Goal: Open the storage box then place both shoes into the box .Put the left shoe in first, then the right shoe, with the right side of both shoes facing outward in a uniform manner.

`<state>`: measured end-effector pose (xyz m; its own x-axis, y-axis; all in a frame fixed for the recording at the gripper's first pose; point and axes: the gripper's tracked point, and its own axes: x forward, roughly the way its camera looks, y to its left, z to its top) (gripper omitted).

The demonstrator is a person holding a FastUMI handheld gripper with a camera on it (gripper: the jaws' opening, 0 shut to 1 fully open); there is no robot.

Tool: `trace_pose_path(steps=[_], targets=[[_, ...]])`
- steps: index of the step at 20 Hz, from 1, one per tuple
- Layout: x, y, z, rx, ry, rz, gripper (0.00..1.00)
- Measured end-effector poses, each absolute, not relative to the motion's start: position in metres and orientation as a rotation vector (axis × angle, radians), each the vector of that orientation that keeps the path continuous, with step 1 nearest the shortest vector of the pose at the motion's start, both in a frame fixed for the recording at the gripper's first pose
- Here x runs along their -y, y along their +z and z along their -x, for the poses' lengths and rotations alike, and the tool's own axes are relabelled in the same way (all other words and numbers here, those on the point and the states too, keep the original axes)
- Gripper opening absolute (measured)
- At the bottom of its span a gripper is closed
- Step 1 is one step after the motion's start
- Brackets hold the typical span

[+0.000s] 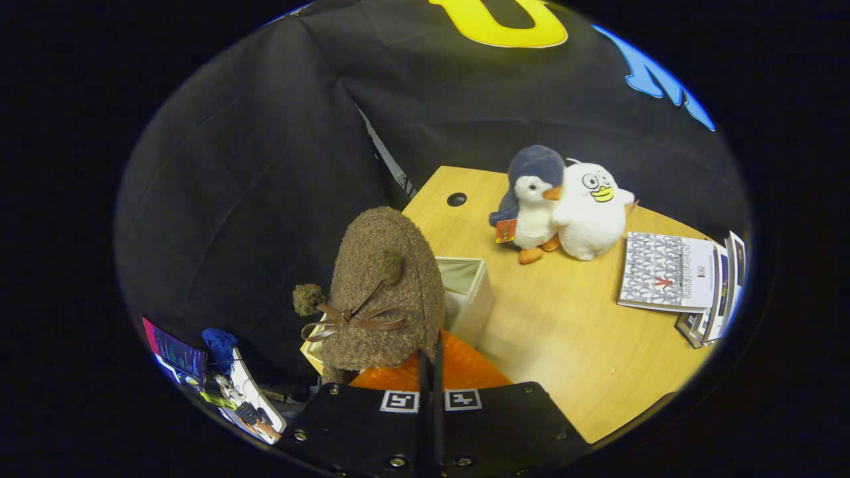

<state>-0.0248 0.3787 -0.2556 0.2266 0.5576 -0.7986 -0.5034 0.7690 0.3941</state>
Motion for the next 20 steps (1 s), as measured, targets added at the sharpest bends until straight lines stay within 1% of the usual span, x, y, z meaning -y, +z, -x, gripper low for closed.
trace_pose_path(steps=[3,8,9,10,11,12,13,14,17,20], targets=[[-0.413,-0.278,0.026,-1.158,0.742,-0.034,0.0],[-0.44,-0.325,0.026,-1.215,0.706,0.057,0.0],[-0.449,-0.328,0.027,-1.215,0.731,0.06,0.0],[-0.458,-0.331,0.033,-1.217,0.754,0.053,0.08],[-0.46,-0.318,0.035,-1.212,0.767,0.045,0.17],[-0.46,-0.313,0.032,-1.19,0.771,0.033,0.49],[-0.46,-0.304,0.026,-1.162,0.774,0.025,0.62],[-0.458,-0.293,0.023,-1.137,0.776,0.006,0.83],[-0.441,-0.25,0.014,-1.044,0.772,-0.099,0.84],[-0.389,-0.205,-0.011,-0.896,0.692,-0.142,0.84]])
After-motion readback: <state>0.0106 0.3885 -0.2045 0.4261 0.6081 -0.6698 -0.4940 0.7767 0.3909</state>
